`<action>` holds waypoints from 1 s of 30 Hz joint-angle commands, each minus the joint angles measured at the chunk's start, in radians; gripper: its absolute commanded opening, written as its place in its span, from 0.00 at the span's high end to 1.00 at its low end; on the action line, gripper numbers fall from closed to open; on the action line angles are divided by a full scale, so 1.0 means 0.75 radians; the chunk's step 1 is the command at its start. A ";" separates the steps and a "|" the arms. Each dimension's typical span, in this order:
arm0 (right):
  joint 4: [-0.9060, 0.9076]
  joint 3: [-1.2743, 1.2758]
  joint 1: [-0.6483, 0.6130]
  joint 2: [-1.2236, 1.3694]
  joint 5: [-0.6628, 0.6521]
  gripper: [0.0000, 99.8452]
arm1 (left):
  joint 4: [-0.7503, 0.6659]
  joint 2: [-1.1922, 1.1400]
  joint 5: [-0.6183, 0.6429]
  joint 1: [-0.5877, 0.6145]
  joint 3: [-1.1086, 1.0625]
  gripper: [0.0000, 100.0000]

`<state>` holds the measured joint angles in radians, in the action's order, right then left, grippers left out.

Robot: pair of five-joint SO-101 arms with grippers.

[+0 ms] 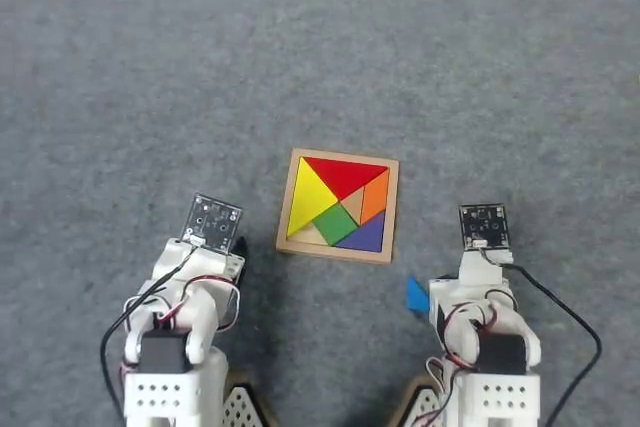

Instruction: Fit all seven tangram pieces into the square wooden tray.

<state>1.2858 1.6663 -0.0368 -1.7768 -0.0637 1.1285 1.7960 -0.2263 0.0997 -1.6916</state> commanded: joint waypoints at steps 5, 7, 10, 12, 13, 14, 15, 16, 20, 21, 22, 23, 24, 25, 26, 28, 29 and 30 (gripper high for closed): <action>0.013 0.023 -0.001 -0.024 -0.018 0.99 | 0.164 0.000 0.008 -0.006 0.009 0.83; 0.015 0.023 0.009 -0.024 -0.018 0.99 | 0.168 0.000 0.008 -0.006 0.009 0.83; -0.003 0.023 0.021 -0.024 -0.020 0.99 | 0.170 0.002 0.012 -0.006 0.009 0.83; -0.026 0.020 0.048 -0.024 -0.033 0.99 | 0.170 0.002 0.010 -0.006 0.009 0.83; -0.034 0.020 0.054 -0.024 -0.074 0.99 | 0.170 0.002 0.008 -0.002 0.009 0.83; -0.060 0.020 0.058 -0.024 -0.153 0.99 | 0.170 0.002 0.008 0.006 0.009 0.83; -0.093 0.020 0.064 -0.024 -0.264 0.99 | 0.168 0.002 0.008 0.004 0.009 0.83; -0.118 0.020 0.077 -0.024 -0.399 0.99 | 0.168 0.002 0.006 -0.002 0.009 0.83; -0.128 -0.045 0.189 -0.011 -0.626 0.99 | 0.106 0.002 0.006 0.063 0.009 0.83; -0.114 -0.065 0.187 -0.009 -0.614 0.99 | 0.102 0.002 0.006 0.102 0.009 0.83; -0.073 -0.088 0.167 -0.009 -0.632 0.99 | 0.100 0.000 0.006 0.127 0.009 0.83; -0.034 -0.102 0.132 -0.009 -0.649 0.97 | 0.100 0.000 0.004 0.135 0.009 0.83; -0.024 -0.108 0.099 -0.009 -0.653 0.95 | 0.098 -0.002 -0.004 0.139 0.009 0.83; -0.032 -0.108 0.062 -0.007 -0.642 0.94 | 0.100 -0.004 -0.027 0.141 0.009 0.83; -0.034 -0.117 0.028 0.005 -0.622 0.92 | 0.102 -0.004 -0.051 0.141 0.009 0.83; -0.040 -0.153 -0.021 0.056 -0.604 0.90 | 0.104 -0.004 -0.074 0.143 0.009 0.83; -0.058 -0.176 -0.026 0.099 -0.599 0.90 | 0.104 -0.004 -0.074 0.143 0.009 0.83; -0.081 -0.194 -0.026 0.154 -0.599 0.90 | 0.104 -0.004 -0.074 0.143 0.009 0.83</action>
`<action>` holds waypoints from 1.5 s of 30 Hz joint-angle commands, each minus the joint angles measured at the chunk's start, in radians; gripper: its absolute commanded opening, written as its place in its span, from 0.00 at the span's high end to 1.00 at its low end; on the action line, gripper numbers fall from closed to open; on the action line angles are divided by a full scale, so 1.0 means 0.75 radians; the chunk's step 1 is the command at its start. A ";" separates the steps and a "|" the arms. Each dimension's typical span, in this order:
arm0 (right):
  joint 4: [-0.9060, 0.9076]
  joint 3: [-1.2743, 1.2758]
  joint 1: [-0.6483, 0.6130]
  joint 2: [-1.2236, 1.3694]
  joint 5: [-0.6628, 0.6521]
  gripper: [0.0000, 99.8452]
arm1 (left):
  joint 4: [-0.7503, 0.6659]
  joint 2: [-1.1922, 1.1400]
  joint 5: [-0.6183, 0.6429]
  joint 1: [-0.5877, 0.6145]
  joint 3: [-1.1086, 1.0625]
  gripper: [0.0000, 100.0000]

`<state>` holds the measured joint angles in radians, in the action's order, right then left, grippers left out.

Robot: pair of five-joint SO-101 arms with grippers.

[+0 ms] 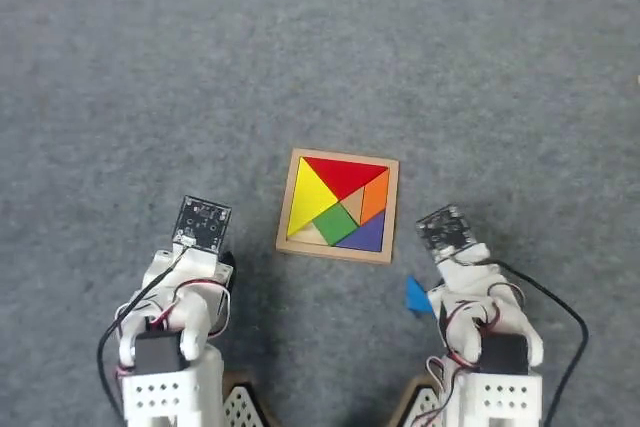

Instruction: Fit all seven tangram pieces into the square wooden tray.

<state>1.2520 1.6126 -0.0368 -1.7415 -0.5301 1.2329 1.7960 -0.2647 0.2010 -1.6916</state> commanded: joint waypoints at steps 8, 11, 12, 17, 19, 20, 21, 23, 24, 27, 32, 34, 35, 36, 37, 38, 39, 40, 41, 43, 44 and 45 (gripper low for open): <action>-0.150 -0.550 -0.046 0.901 0.016 0.90 | -0.033 -0.006 -0.025 0.010 0.009 0.83; -0.126 -0.677 -0.148 1.214 0.020 0.89 | -0.023 -0.006 -0.025 0.010 0.009 0.83; -0.150 -0.685 -0.195 1.284 0.033 0.89 | -0.018 -0.004 -0.025 0.010 0.009 0.83; -0.334 -0.667 -0.404 1.409 0.264 0.82 | -0.016 -0.004 -0.025 0.010 0.009 0.83; -0.328 -0.667 -0.474 1.421 0.295 0.79 | -0.016 -0.004 -0.025 0.010 0.009 0.83; -0.306 -0.665 -0.504 1.423 0.297 0.78 | -0.016 -0.004 -0.025 0.010 0.009 0.83; -0.279 -0.663 -0.529 1.427 0.303 0.78 | -0.016 -0.004 -0.025 0.010 0.009 0.83; -0.253 -0.649 -0.562 1.433 0.305 0.79 | -0.016 -0.004 -0.025 0.010 0.009 0.83; -0.261 -0.640 -0.562 1.439 0.305 0.80 | -0.016 -0.004 -0.025 0.010 0.009 0.83; -0.275 -0.626 -0.562 1.501 0.301 0.81 | -0.016 -0.004 -0.025 0.010 0.009 0.83; -0.267 -0.681 -0.555 1.703 0.291 0.84 | -0.016 -0.004 -0.025 0.014 0.009 0.83; -0.257 -0.722 -0.523 1.791 0.274 0.84 | -0.018 -0.002 -0.025 0.039 0.009 0.83; -0.232 -0.745 -0.510 1.834 0.241 0.84 | -0.018 -0.002 -0.025 0.047 0.009 0.83; -0.212 -0.765 -0.492 1.873 0.223 0.84 | -0.018 -0.002 -0.025 0.049 0.009 0.83; -0.208 -0.779 -0.472 1.912 0.211 0.84 | -0.018 -0.002 -0.025 0.049 0.009 0.83; -0.220 -0.788 -0.449 1.947 0.207 0.84 | -0.020 -0.002 -0.025 0.049 0.009 0.83; -0.234 -0.796 -0.429 1.981 0.203 0.84 | -0.020 -0.002 -0.025 0.049 0.009 0.83; -0.249 -0.796 -0.410 2.006 0.198 0.84 | -0.020 -0.002 -0.025 0.049 0.009 0.83; -0.249 -0.802 -0.400 2.026 0.196 0.84 | -0.020 -0.002 -0.025 0.049 0.009 0.83; -0.236 -0.822 -0.392 2.053 0.196 0.85 | -0.020 -0.002 -0.025 0.049 0.009 0.83; -0.234 -0.829 -0.392 2.057 0.196 0.85 | -0.020 -0.002 -0.025 0.049 0.009 0.83; -0.236 -0.829 -0.392 2.059 0.198 0.86 | -0.020 -0.002 -0.025 0.049 0.009 0.83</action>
<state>1.0802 0.9881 -0.3621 -0.2470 -0.3690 1.2329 1.7960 -0.2739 0.2332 -1.6916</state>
